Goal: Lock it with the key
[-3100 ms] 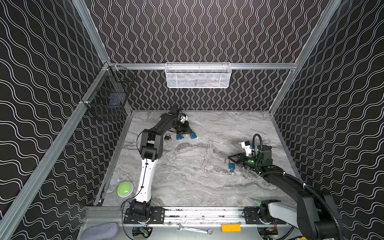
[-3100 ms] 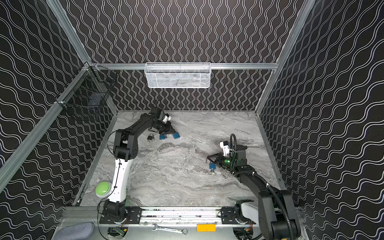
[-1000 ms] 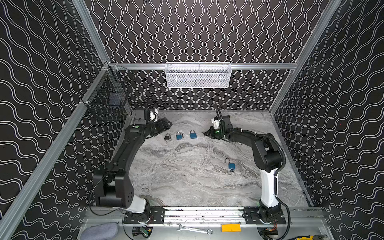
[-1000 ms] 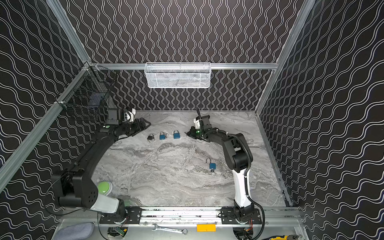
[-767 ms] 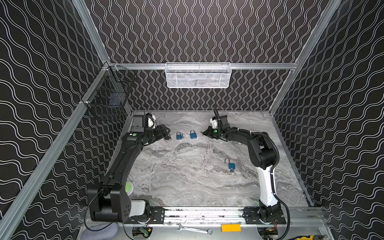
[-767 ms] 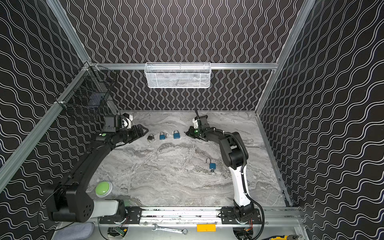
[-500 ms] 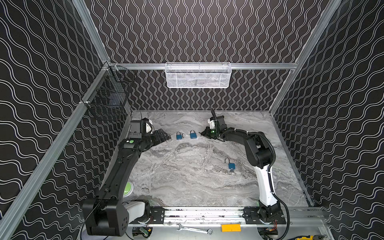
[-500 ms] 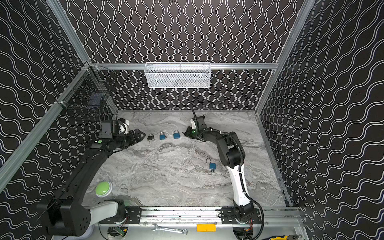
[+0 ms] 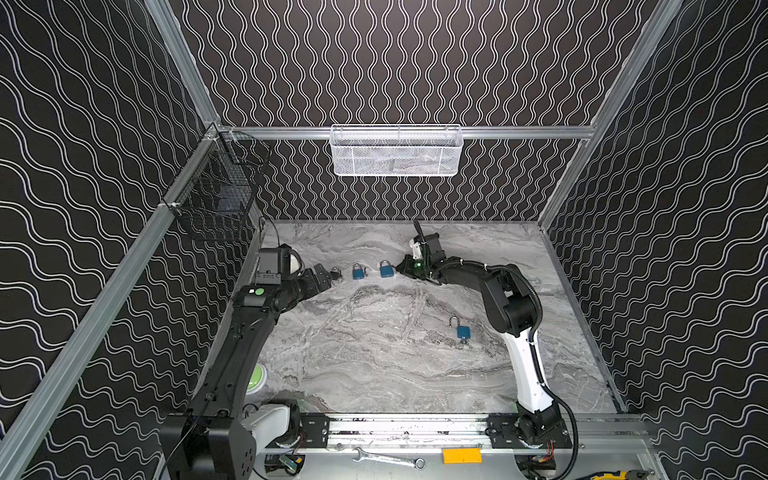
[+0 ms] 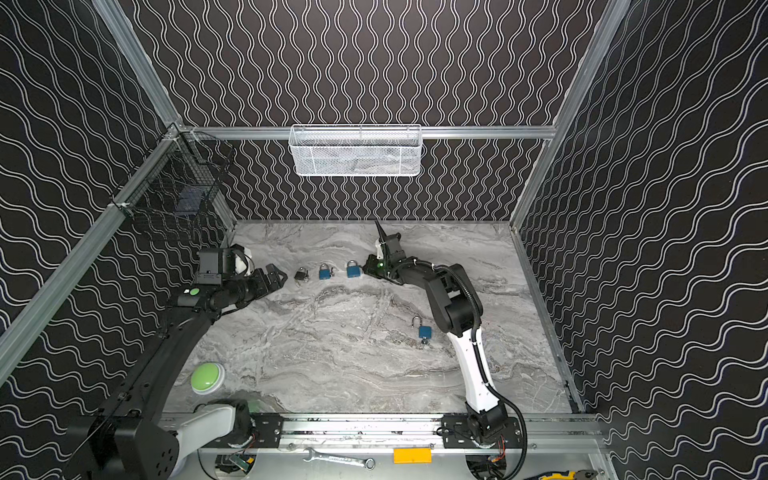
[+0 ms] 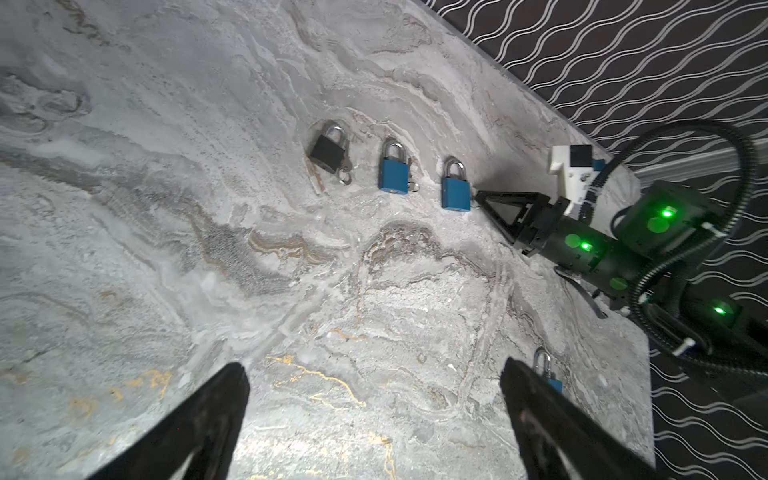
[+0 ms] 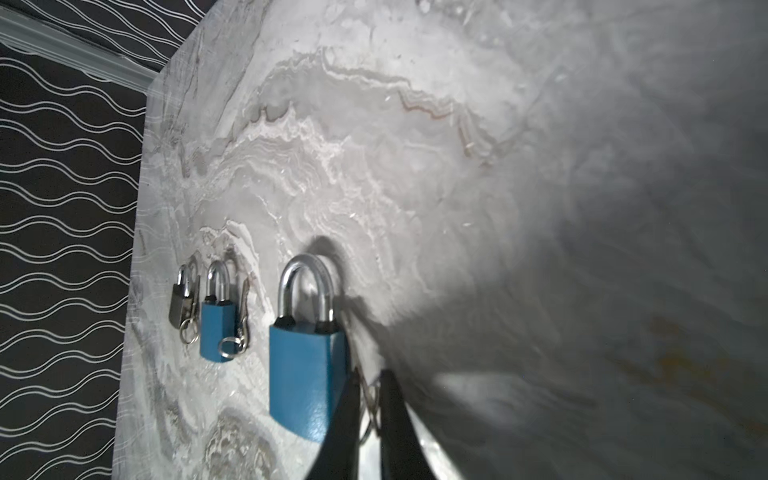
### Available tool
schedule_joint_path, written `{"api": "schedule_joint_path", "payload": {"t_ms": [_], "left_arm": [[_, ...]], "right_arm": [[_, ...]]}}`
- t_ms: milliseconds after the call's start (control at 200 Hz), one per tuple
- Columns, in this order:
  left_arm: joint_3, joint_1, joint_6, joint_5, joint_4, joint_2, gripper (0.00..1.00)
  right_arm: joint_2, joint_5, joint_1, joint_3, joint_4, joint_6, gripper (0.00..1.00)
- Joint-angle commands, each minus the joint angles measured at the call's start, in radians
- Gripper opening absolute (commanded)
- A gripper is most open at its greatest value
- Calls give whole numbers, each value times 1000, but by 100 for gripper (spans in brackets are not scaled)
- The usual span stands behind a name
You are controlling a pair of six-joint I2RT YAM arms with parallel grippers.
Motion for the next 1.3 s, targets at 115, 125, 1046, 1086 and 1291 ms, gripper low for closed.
{"api": "schedule_joint_path", "payload": {"t_ms": [115, 125, 1046, 1086, 1291], "left_arm": [[-25, 2, -26, -16, 32, -38, 99], [-26, 2, -26, -14, 33, -39, 99], [-167, -17, -39, 100, 117, -157, 99], [-159, -27, -34, 108, 107, -141, 99], [-167, -139, -64, 0, 123, -101, 99]], "right_arm": [[-15, 22, 5, -15, 8, 21, 33], [-16, 23, 5, -15, 8, 21, 34], [-498, 371, -11, -290, -285, -91, 100], [-544, 398, -16, -337, -295, -78, 100], [-742, 464, -26, -562, -362, -32, 100]]}}
